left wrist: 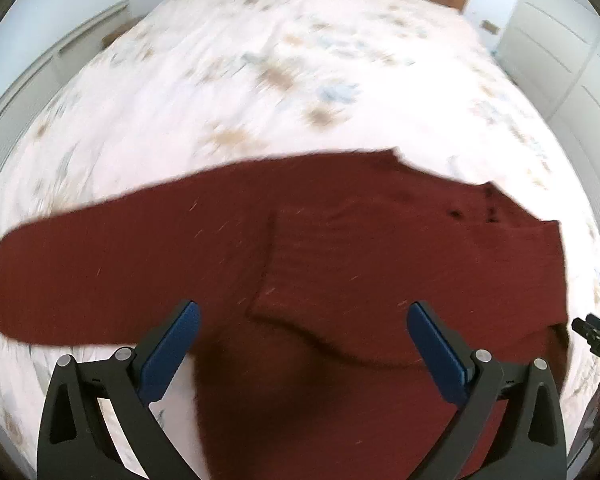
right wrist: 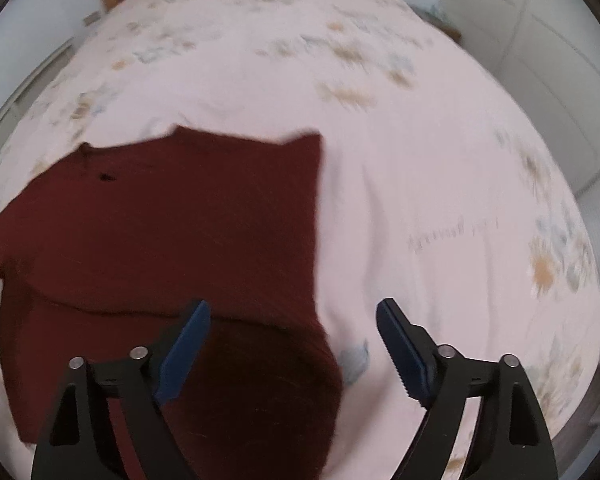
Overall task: Fold small clothes
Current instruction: 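Lay the sleeve across the body and open the left gripper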
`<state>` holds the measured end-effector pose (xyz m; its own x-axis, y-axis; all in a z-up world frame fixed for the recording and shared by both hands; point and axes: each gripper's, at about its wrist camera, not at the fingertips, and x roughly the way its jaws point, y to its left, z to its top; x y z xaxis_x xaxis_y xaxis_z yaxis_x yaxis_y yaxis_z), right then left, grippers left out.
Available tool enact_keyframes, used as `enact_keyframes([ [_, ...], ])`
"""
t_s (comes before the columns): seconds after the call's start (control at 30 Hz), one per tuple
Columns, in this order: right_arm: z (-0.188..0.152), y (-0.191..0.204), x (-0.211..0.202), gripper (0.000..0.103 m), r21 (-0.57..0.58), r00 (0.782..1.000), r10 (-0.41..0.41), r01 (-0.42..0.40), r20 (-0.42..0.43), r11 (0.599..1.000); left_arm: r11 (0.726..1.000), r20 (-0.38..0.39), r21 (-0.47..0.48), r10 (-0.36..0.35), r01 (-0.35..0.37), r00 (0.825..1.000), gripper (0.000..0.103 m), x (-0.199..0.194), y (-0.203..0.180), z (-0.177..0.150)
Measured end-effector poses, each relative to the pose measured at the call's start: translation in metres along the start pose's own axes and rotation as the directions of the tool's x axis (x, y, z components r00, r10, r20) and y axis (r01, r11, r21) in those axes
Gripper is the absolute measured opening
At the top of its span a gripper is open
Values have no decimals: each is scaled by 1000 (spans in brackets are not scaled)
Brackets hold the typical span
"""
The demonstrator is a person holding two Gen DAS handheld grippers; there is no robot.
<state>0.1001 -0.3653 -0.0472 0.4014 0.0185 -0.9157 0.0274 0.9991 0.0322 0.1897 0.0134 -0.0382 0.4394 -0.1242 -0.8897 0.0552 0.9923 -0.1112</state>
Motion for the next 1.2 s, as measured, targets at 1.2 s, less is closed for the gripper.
enact_keyframes([
  [1.2,-13,23,102,102,83,1000,27,-26,-16,996,981,-56,184,67,-56,996,102,87,-13,-50],
])
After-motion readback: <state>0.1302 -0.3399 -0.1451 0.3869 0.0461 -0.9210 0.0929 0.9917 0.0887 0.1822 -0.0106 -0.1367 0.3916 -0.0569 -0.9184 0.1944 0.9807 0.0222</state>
